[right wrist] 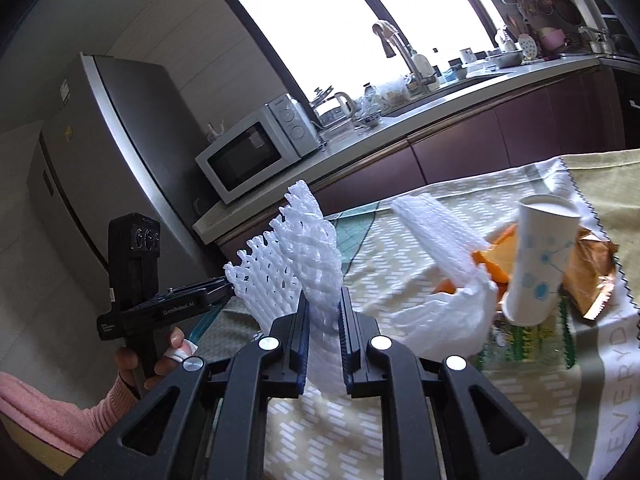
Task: Collect trash
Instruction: 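Grasp the green snack wrapper with the left gripper while the right gripper grasps the white foam net, then drop the wrapper and foam net into the teal bin, opening both grippers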
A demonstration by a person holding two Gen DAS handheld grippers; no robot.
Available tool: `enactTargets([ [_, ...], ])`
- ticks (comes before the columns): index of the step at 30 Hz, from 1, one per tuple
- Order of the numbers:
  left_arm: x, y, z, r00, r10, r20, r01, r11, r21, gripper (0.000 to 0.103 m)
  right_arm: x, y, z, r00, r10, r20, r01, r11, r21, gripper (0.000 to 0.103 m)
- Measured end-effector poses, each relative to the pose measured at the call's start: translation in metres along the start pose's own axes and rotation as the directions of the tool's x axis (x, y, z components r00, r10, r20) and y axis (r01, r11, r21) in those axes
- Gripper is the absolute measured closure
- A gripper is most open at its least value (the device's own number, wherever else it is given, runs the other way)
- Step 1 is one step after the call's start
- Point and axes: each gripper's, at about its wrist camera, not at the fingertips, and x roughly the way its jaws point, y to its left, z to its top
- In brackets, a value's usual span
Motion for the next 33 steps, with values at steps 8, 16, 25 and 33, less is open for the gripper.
enactTargets([
  [8, -0.088, 0.085, -0.028, 0.962, 0.265, 0.067, -0.258, 0.961, -0.098, 0.081, 0.089, 0.071, 0.018, 0.973, 0.18, -0.145, -0.196, 0.975, -0.101, 0.091],
  [16, -0.137, 0.183, -0.062, 0.867, 0.499, 0.004, -0.486, 0.845, -0.223, 0.078, 0.191, 0.143, 0.028, 0.915, 0.284, -0.286, -0.328, 0.937, -0.118, 0.091],
  [25, -0.134, 0.261, -0.091, 0.831, 0.546, -0.108, -0.552, 0.783, -0.287, 0.073, 0.284, 0.185, 0.022, 0.888, 0.245, -0.388, -0.307, 0.946, -0.106, 0.091],
  [33, -0.101, 0.281, -0.104, 0.835, 0.515, -0.194, -0.551, 0.776, -0.307, 0.069, 0.334, 0.198, 0.005, 0.885, 0.14, -0.445, -0.223, 0.965, -0.139, 0.091],
])
